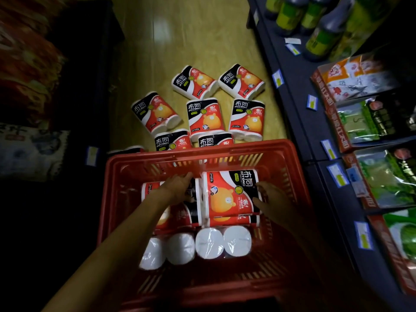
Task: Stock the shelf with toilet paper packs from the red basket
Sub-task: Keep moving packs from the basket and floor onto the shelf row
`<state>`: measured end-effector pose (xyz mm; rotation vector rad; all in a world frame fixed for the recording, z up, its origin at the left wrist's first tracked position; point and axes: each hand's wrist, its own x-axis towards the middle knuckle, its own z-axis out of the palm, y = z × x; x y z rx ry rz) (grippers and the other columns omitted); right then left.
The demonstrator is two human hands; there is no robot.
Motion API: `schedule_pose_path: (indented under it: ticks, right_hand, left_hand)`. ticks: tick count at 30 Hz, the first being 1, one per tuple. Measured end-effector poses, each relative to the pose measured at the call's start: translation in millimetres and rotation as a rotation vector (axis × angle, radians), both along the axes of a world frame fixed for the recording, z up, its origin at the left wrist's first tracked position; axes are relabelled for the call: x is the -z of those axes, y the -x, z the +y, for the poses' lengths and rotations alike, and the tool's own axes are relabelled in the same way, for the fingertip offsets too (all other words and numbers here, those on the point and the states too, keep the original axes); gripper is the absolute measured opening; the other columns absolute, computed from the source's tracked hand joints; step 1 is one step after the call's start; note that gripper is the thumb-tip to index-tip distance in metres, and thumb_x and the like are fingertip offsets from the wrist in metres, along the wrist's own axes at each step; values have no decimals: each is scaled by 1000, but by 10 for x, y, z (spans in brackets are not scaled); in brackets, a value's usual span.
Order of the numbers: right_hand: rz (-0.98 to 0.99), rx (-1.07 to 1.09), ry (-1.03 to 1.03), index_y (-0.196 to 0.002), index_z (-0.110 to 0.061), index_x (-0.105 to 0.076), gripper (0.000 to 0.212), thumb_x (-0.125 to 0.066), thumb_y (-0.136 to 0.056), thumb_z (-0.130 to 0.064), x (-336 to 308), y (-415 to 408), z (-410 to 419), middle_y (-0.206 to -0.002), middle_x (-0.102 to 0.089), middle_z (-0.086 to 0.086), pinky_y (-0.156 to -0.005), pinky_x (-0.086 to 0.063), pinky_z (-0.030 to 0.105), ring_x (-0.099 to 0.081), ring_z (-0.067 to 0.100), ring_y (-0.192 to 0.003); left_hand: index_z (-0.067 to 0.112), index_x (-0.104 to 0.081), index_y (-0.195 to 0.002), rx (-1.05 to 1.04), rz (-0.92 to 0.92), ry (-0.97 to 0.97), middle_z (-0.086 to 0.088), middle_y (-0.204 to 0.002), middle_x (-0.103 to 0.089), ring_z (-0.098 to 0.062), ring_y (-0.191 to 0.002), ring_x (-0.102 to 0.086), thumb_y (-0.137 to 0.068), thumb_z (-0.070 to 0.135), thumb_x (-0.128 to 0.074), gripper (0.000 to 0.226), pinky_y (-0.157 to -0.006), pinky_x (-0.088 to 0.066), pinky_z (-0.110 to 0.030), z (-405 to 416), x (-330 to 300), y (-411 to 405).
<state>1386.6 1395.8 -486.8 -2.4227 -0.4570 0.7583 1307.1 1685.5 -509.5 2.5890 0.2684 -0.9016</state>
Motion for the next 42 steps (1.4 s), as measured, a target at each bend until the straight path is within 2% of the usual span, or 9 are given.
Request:
schedule_pose_path:
  ticks: [6, 13, 18, 21, 26, 30, 34, 39, 42]
  right_hand:
    - [20, 136, 0, -117, -5, -56, 35, -64, -84, -10, 77, 102, -31, -115, -61, 14, -87, -44, 33, -57, 28, -106]
    - [230, 423, 40, -124, -3, -57, 46, -61, -87, -31, 215, 177, 79, -117, -65, 17, -87, -47, 34, -61, 34, -107]
    - [475, 670, 11, -114, -2, -64, 68, -62, -78, -59, 419, 226, 158, -105, -69, 19, -79, -52, 35, -67, 34, -93]
    - [548, 776, -83, -114, 2, -60, 65, -69, -79, -52, 616, 235, 226, -99, -70, 20, -73, -57, 39, -69, 33, -83]
    - [547, 819, -91, -98, -7, -50, 55, -70, -77, -53, 665, 249, 288, -93, -64, 17, -83, -56, 51, -68, 37, -88]
    - [580, 835, -148, -112, -4, -56, 76, -77, -63, -59, 920, 186, 199, -101, -68, 17, -80, -58, 51, -68, 35, -90]
    - [609, 929, -259, -124, -2, -51, 74, -82, -68, -38, 784, 205, 251, -109, -66, 21, -69, -60, 48, -68, 36, -93]
    - [479, 981, -249, -112, -12, -51, 86, -83, -45, -57, 1071, 223, 174, -104, -66, 16, -75, -58, 53, -67, 32, -83]
    - [375, 948, -140, -116, -14, -47, 98, -79, -41, -69, 723, 236, 274, -116, -62, 17, -88, -52, 55, -64, 37, -99]
  left_hand:
    - [16, -37, -129, -47, -74, -99, -10, -137, -46, -32, -124, -47, -70, 38, -81, 77, -102, -41, -42, -8, -178, 112]
    - [22, -29, -144, 11, -274, -263, -6, -145, -35, -29, -130, -38, -71, 51, -75, 91, -94, -47, -41, 11, -691, 282]
    - [25, -42, -135, -199, -475, -84, -7, -126, -55, -28, -112, -54, -66, 62, -74, 85, -86, -50, -37, 210, -1081, 307]
    - [23, -48, -126, -354, -605, 75, -3, -113, -68, -22, -101, -65, -62, 67, -74, 82, -79, -54, -36, 264, -1303, 216]
    - [23, -48, -133, -461, -709, 122, -1, -115, -67, -15, -100, -63, -66, 54, -81, 81, -82, -52, -28, 178, -1585, -39]
    - [19, -51, -124, -541, -689, 129, 3, -105, -65, -14, -92, -61, -64, 57, -79, 76, -73, -47, -23, 131, -1630, -201]
    - [19, -51, -124, -583, -679, 146, 4, -104, -64, -13, -93, -62, -66, 54, -80, 74, -75, -49, -23, 116, -1616, -264]
    - [19, -50, -127, -570, -667, 157, 0, -111, -67, -16, -96, -64, -66, 55, -80, 77, -81, -55, -31, 128, -1675, -263]
    - [19, -52, -125, -577, -675, 166, 6, -103, -62, -13, -92, -61, -68, 52, -81, 72, -77, -51, -26, 141, -1779, -227]
